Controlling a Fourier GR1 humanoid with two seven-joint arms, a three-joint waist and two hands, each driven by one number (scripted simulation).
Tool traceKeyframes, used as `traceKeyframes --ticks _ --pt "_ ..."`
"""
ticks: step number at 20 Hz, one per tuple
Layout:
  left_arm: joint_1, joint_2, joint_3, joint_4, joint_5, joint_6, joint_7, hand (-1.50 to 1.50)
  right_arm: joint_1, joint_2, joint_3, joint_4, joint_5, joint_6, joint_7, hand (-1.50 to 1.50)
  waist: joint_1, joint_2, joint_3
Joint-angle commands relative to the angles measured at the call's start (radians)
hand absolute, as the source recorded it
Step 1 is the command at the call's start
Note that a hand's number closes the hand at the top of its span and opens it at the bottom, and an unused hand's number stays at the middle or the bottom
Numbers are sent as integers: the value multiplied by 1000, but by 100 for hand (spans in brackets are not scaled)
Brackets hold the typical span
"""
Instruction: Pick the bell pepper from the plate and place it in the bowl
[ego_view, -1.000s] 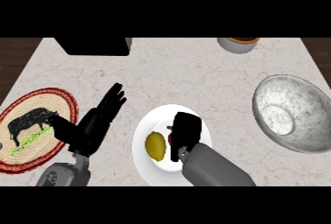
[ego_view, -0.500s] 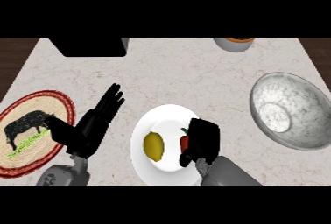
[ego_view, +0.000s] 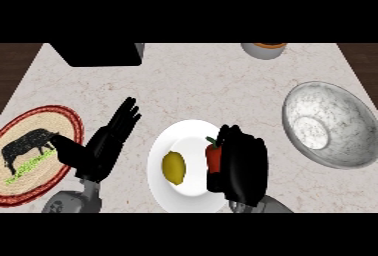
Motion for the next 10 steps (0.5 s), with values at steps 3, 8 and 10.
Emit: traceKeyframes --ticks 3,8,10 --pt "33 19 7 -38 9 -17 9 0 -42 30 -59 -207 150 249 238 150 4 -2 -1" --pt "-32 -13 7 12 -18 16 13 0 -101 57 -183 -316 177 394 171 150 -5 3 -1" --pt "22 -10 -12 -6 -13 -17 -12 0 -40 58 -185 -347 217 381 157 150 7 5 0"
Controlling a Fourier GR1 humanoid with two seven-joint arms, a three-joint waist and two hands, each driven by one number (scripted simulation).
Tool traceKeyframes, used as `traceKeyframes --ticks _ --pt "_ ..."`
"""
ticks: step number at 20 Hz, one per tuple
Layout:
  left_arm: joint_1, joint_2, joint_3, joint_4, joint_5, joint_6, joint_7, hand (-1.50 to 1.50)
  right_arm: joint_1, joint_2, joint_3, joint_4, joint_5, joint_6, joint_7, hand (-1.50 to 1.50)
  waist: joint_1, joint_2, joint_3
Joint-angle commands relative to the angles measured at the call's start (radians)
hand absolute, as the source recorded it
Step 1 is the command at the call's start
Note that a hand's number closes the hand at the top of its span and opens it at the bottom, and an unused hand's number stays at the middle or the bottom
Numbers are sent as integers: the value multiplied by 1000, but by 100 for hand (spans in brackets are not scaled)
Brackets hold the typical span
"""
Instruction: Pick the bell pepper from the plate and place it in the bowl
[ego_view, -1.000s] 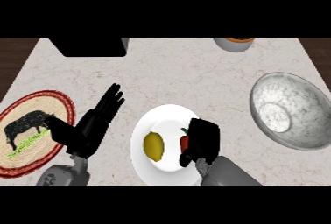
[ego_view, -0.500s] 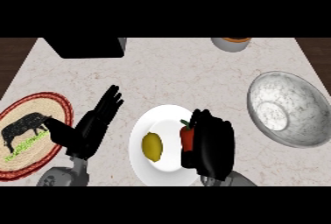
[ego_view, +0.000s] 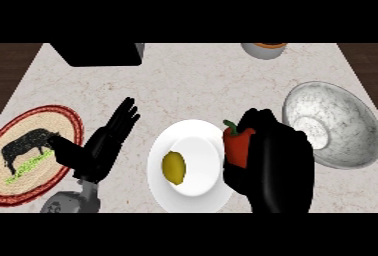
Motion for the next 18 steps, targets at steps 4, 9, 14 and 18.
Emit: traceKeyframes --ticks 4,9,14,18 --pt "-24 6 21 7 11 -17 9 0 -88 58 -173 -89 54 263 122 150 13 6 1" --pt "1 -9 10 25 -6 -22 -18 0 -46 3 -355 -97 32 259 -24 150 17 10 2" --pt "-26 -17 16 34 -18 -32 -15 0 -89 -38 -574 40 -30 152 -196 150 27 13 3" --pt "29 -40 -17 -28 -50 -11 -8 0 -101 -91 -662 182 -38 43 -308 150 35 12 3"
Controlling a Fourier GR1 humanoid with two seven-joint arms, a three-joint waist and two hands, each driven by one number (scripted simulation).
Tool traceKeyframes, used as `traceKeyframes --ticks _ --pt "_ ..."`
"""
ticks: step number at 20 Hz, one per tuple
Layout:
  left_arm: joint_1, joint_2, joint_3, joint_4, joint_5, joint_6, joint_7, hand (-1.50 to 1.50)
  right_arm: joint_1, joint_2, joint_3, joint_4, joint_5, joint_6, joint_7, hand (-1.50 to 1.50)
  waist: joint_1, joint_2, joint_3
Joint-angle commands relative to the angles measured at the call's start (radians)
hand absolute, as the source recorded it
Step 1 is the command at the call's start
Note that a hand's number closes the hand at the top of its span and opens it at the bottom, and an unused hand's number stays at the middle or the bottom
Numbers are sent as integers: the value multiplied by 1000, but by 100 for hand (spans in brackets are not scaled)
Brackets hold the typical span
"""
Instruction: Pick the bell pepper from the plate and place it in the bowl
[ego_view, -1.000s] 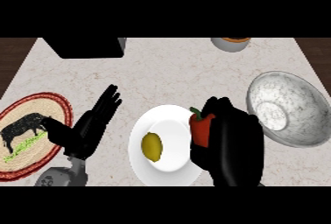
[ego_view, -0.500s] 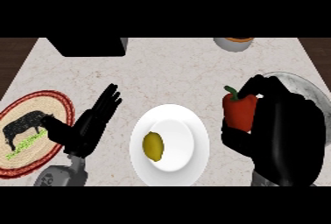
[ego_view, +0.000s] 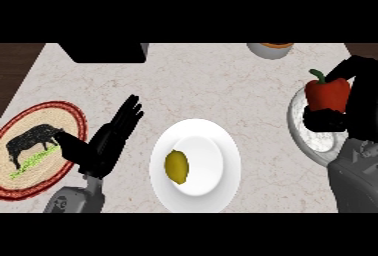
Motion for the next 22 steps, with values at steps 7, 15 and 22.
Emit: traceKeyframes --ticks 7,15,22 --pt "41 -1 -7 -60 -11 -27 37 0 -8 -156 -196 436 -19 -250 -239 150 10 2 0" --pt "-9 -9 20 17 -15 -37 20 0 -107 -191 -350 850 -93 -325 -267 -150 16 7 1" --pt "54 -40 -6 -16 -42 -26 -17 0 -106 -174 -445 931 -257 -537 -492 -150 12 2 1"
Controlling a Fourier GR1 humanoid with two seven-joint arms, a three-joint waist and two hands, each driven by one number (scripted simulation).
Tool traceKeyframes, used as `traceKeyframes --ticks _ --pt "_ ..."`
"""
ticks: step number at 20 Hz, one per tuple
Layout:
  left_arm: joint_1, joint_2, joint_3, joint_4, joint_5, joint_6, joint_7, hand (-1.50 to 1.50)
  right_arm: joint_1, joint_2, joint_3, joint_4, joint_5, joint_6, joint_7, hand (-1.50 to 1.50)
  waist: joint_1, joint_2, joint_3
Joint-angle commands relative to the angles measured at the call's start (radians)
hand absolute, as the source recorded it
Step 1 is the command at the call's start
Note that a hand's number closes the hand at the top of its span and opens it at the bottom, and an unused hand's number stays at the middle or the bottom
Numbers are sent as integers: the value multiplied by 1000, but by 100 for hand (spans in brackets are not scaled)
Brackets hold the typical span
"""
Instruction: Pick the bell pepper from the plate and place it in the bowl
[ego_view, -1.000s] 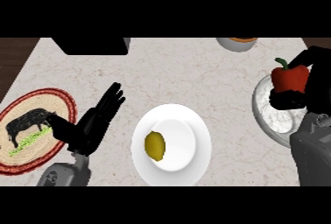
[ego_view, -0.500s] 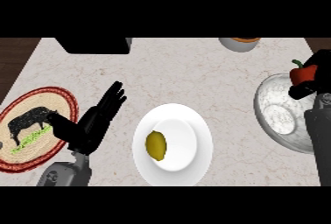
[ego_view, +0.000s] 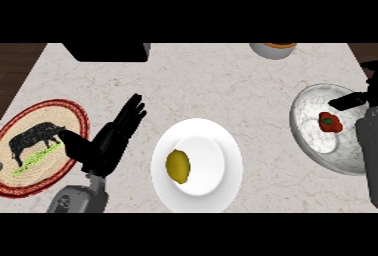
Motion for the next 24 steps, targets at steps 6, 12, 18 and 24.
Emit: traceKeyframes --ticks 6,12,18,24 --pt "24 3 15 -23 1 11 8 0 4 115 -177 -176 -308 -318 -277 -150 -30 -16 3" --pt "84 10 11 -50 -9 5 -17 0 194 246 -147 -530 -512 -275 -447 -150 -52 -24 -1" --pt "62 31 60 -28 37 -18 9 0 492 372 -33 -989 -629 -221 -440 -150 -77 -27 -2" --pt "73 26 52 -31 9 -1 -5 0 906 375 212 -1307 -693 -325 -508 -150 -78 -25 0"
